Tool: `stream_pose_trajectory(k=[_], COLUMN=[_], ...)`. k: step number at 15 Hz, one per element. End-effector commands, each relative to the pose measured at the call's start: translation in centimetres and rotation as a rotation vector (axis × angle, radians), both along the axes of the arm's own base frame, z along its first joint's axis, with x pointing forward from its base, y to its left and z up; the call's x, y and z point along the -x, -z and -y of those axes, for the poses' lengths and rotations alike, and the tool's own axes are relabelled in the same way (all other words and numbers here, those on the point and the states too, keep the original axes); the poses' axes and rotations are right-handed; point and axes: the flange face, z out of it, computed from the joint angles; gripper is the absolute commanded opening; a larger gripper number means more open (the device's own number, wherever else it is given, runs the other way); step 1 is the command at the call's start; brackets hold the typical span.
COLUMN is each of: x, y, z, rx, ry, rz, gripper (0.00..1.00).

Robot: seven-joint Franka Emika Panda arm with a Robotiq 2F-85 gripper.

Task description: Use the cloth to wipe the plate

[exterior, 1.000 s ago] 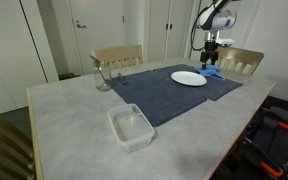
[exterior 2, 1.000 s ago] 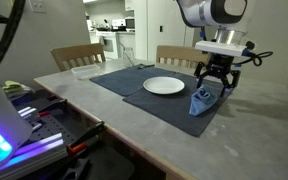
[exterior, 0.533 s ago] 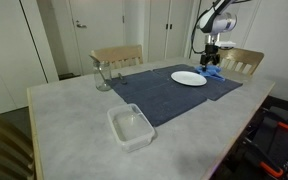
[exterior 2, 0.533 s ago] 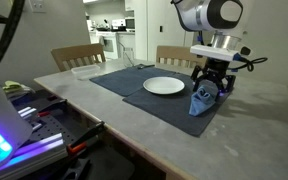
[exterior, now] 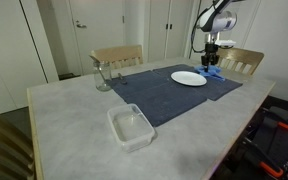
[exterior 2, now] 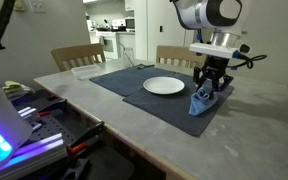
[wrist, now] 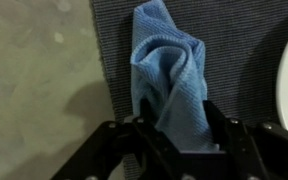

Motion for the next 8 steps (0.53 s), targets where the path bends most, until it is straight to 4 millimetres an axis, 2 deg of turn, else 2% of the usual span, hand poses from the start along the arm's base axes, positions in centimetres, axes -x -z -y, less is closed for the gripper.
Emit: stream_pose_trajectory(k=[1,3,5,8], x=[0.2,-0.1,-0.3,-0.9], y=[-1.6,-2.2,-2.7,-4.0], z=[-0.9,-1.3,-1.8,-2.8], rx=[0.008,0.005,0.01,0.031], ry=[-0.005,-0.007,-0.015,-0.029], rz=[-0.015,-0.028,-0.051,-0.08], gripper=[0.26,0.11,0.01,0.0])
